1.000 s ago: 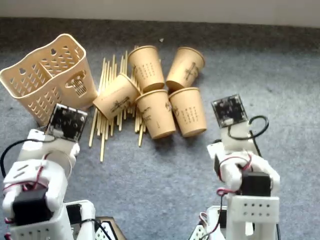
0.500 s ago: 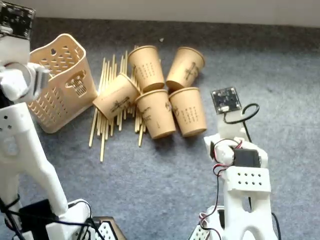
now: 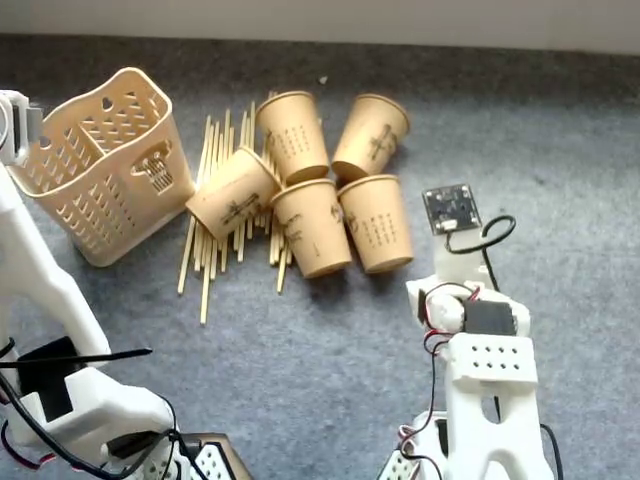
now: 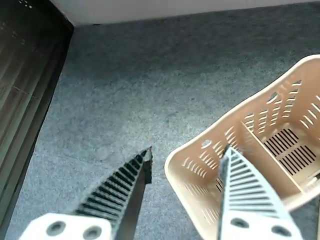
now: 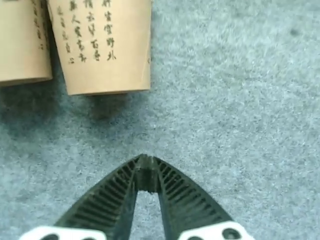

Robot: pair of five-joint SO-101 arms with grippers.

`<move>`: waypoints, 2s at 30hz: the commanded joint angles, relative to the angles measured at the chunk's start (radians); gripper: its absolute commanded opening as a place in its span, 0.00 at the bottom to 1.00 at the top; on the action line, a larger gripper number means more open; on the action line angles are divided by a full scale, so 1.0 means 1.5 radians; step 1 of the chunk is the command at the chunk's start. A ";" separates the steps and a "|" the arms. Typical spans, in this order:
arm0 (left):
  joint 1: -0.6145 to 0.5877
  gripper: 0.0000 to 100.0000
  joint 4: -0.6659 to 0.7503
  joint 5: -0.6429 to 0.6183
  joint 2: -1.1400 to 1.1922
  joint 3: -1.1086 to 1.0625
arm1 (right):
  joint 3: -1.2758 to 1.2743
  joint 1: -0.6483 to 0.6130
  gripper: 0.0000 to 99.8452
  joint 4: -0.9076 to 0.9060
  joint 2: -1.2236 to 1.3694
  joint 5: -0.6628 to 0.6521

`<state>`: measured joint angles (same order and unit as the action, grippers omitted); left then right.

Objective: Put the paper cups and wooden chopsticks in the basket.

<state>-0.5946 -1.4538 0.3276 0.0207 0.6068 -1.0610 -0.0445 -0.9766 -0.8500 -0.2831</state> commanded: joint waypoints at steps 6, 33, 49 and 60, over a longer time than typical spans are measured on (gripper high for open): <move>-0.008 0.25 -0.002 -0.006 -0.001 0.025 | 0.006 0.004 0.01 0.013 -0.001 0.005; -0.008 0.25 -0.001 -0.034 0.004 0.068 | 0.415 0.008 0.01 -0.215 0.051 0.003; -0.036 0.25 -0.016 -0.034 0.006 -0.062 | 1.141 0.118 0.01 -0.504 0.700 0.030; -0.049 0.25 0.029 -0.031 0.006 -0.204 | 1.113 0.001 0.21 -0.513 0.615 0.019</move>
<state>-0.6498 -1.4369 0.2846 0.0330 0.3168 0.6114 -0.0138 -1.7300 0.1534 -0.2478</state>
